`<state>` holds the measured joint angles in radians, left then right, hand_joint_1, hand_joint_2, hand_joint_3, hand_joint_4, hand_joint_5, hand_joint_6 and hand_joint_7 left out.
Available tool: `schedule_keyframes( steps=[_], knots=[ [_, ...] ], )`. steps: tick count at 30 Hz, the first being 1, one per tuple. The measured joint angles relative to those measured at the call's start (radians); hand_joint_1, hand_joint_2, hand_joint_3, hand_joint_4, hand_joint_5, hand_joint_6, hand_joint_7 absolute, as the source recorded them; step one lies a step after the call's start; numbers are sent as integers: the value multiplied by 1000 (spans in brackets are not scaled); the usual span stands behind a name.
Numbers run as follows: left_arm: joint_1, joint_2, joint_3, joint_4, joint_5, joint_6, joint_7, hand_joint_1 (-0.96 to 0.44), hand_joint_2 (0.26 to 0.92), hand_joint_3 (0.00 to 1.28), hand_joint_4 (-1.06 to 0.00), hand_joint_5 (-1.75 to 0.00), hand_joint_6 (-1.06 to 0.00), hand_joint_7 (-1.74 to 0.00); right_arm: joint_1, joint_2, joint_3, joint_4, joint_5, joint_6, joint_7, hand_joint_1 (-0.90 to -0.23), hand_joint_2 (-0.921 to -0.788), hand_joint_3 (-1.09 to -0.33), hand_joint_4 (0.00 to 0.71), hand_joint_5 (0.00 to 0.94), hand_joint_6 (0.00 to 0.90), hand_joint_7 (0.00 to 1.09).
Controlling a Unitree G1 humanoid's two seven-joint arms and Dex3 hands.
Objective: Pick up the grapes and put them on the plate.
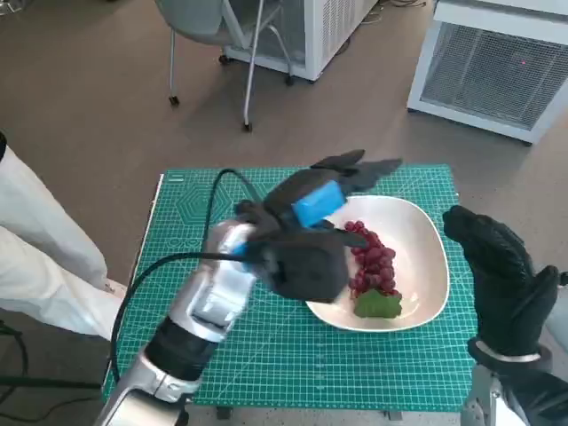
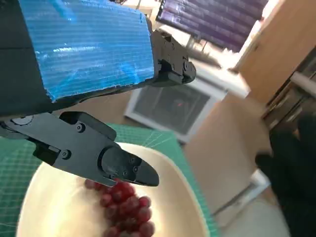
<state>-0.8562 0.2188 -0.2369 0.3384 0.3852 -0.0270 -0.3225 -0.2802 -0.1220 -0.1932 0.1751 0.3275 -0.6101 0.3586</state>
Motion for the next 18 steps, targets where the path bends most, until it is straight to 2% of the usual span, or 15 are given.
schedule_keyframes(
  steps=[5,8,18],
  knots=[
    [76,29,95,-4,-65,-72,73,-523,921,114,-258,-31,-395,-46,17,1,2,-28,-5,15,-10,-453,-921,-550,651,1,280,731],
    [123,34,167,-4,-156,-104,84,-514,921,156,-284,-26,-409,-44,25,2,5,-45,-13,25,-17,-454,-921,-549,651,1,279,733],
    [282,4,376,-38,-580,-123,-63,-503,921,329,-174,-1,-281,-1,29,7,15,-82,-19,40,-24,-463,-921,-550,651,1,276,744]
  ],
)
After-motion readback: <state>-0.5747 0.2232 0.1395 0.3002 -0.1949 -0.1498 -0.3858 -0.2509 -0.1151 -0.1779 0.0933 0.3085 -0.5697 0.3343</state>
